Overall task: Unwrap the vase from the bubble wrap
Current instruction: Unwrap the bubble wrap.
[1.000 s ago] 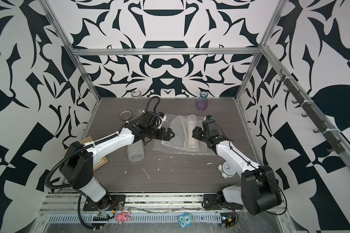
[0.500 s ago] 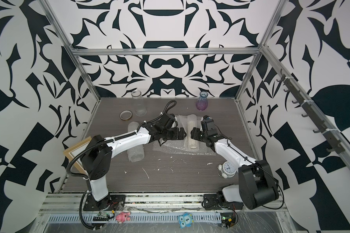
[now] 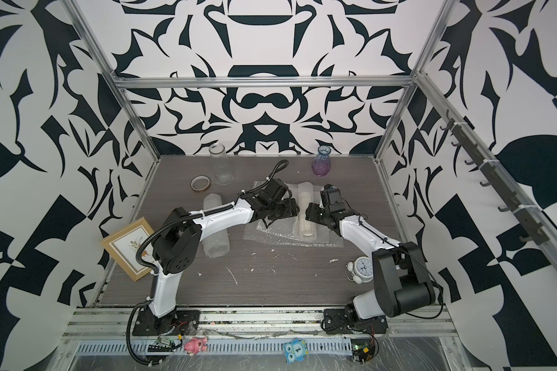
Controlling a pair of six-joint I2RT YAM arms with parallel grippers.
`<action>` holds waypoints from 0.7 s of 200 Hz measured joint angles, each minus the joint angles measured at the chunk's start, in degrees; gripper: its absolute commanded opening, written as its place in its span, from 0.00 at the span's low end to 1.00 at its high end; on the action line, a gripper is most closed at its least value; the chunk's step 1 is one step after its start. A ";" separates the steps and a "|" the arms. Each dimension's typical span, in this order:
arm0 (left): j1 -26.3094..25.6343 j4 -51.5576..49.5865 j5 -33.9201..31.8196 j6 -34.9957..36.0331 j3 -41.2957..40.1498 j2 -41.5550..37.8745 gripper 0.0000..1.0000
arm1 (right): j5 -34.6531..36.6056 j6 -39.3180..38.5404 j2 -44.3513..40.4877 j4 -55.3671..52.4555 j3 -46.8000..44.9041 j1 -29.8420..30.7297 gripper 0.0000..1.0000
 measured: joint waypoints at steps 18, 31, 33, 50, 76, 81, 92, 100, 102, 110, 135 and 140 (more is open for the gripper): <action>0.46 0.83 0.94 -0.31 -0.02 1.31 0.49 | -0.44 -0.09 1.73 -0.02 1.01 0.00 0.66; 1.09 1.73 1.60 -0.85 -0.26 1.95 0.36 | -0.81 -0.11 2.64 0.00 1.53 0.00 0.67; 1.20 1.92 1.81 -1.38 -0.33 2.01 0.34 | -0.87 -0.11 2.75 -0.02 1.57 0.00 0.67; 2.32 3.76 2.95 -1.27 -1.22 2.16 0.19 | -1.46 -0.17 3.45 -0.04 2.05 0.00 0.69; 3.72 6.97 4.63 -1.79 -3.15 2.10 0.12 | -2.49 -0.42 5.35 -0.33 4.33 0.17 0.73; 3.93 7.58 5.03 -1.81 -3.61 2.10 0.11 | -2.60 -0.57 5.97 -0.50 5.11 0.26 0.76; 4.33 8.44 5.77 -1.81 -4.76 2.10 0.09 | -2.64 -1.33 7.28 -0.98 6.88 0.63 0.78; 4.55 8.83 6.32 -1.88 -5.33 2.10 0.05 | -2.64 -1.62 8.39 -1.66 8.31 0.98 0.80; 4.59 8.92 6.34 -1.92 -5.40 2.10 0.04 | -2.64 -1.60 8.76 -1.84 8.74 1.09 0.80; 4.74 9.20 6.78 -1.81 -5.73 2.12 0.03 | -2.56 -2.08 10.10 -2.56 10.36 1.51 0.81; 4.85 10.60 7.85 -1.73 -5.92 2.12 0.01 | -0.68 -3.80 14.10 -5.57 15.08 2.75 0.82; 4.85 10.91 8.04 -1.73 -5.92 2.12 0.00 | -0.07 -4.13 14.71 -6.08 15.82 2.95 0.82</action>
